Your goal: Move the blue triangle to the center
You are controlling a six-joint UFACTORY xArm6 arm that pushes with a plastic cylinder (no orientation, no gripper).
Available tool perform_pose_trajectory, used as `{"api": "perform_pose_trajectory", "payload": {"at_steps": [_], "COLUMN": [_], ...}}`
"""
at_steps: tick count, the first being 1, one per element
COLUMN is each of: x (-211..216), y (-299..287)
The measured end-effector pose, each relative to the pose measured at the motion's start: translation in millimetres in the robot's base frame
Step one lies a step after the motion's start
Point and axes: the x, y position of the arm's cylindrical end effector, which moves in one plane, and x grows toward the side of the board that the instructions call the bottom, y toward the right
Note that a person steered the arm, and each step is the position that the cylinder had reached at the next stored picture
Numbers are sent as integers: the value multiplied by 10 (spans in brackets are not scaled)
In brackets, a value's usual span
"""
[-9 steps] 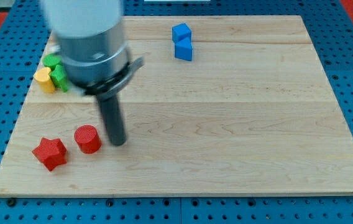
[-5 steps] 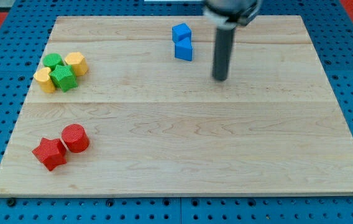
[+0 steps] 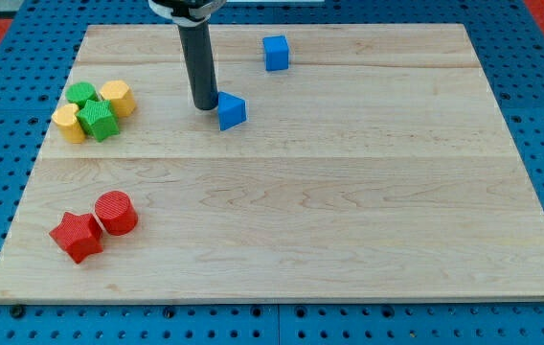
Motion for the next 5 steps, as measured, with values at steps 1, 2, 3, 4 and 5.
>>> {"api": "perform_pose_trajectory", "payload": {"at_steps": [1, 2, 3, 4, 5], "x": [-523, -114, 664, 230, -147], "y": [469, 588, 644, 642, 456]}}
